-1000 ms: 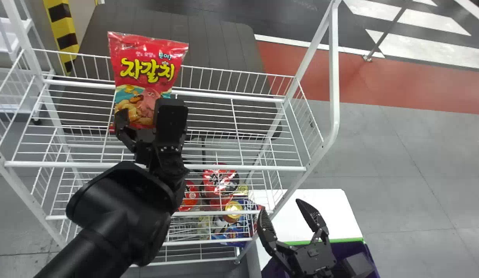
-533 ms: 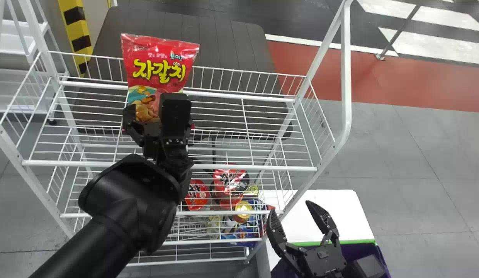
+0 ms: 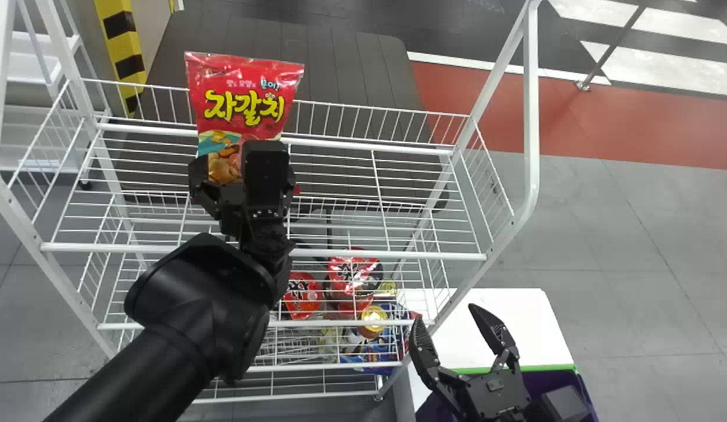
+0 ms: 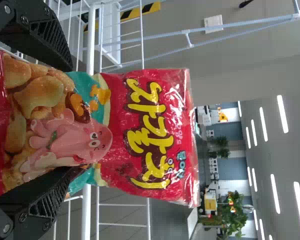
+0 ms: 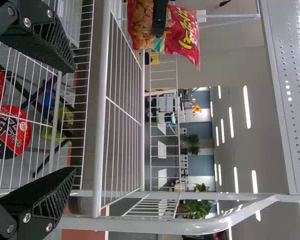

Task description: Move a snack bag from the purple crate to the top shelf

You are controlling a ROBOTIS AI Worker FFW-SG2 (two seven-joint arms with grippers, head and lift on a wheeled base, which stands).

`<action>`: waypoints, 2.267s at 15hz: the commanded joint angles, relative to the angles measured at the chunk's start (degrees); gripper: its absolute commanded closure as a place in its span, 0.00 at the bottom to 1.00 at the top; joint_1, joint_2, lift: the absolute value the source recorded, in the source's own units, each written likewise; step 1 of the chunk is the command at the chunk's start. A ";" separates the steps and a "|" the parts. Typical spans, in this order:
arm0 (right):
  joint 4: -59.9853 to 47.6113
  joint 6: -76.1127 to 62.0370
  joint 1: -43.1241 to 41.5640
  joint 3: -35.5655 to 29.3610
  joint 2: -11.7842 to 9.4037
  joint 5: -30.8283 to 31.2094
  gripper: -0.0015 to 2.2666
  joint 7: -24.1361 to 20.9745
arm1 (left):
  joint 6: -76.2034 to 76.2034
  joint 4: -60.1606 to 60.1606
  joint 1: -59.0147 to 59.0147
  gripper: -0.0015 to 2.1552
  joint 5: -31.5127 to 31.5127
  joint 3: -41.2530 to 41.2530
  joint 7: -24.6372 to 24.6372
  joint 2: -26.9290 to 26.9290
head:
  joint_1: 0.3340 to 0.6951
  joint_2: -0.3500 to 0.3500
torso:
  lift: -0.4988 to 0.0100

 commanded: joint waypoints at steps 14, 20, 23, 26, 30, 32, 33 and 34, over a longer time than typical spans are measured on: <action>0.46 0.00 -0.32 0.00 0.00 -0.71 0.06 0.18 | 4.08 1.06 -0.62 0.26 -0.24 0.51 -3.60 -0.41 | 1.00 0.15 | 0.98; 0.46 0.00 -0.32 0.09 -0.09 -0.71 0.06 0.18 | 7.60 0.71 -0.70 0.53 -1.21 -0.10 -2.28 -0.41 | 1.00 0.15 | 0.98; 0.46 0.00 -0.32 0.18 -0.09 -0.71 0.06 0.18 | 10.59 0.01 -0.09 0.63 -3.85 -0.37 -1.75 -0.41 | 1.00 0.15 | 0.98; 0.72 0.17 -0.58 0.18 -0.26 -0.71 0.06 0.18 | 12.17 -3.33 1.85 0.63 -8.77 -0.37 -1.23 -0.41 | 1.00 0.15 | 0.98; 1.16 0.00 -0.67 0.62 -0.70 -1.32 0.06 0.18 | 17.27 -10.63 5.10 0.63 -14.48 -0.02 -0.70 -0.41 | 1.00 0.14 | 0.98; 1.16 0.00 -0.75 0.71 -0.97 -1.50 0.06 0.18 | 20.08 -13.88 5.98 0.63 -15.53 0.69 -1.32 -0.41 | 1.00 0.13 | 0.98; 1.25 -0.18 -0.75 0.79 -0.97 -1.50 0.06 0.18 | 20.26 -14.58 6.24 0.63 -15.62 1.13 -1.58 -0.41 | 1.00 0.13 | 0.98; 1.33 -0.36 -0.75 0.88 -0.97 -1.50 0.06 0.18 | 20.26 -15.11 6.50 0.63 -15.89 1.74 -1.67 -0.41 | 1.00 0.13 | 0.98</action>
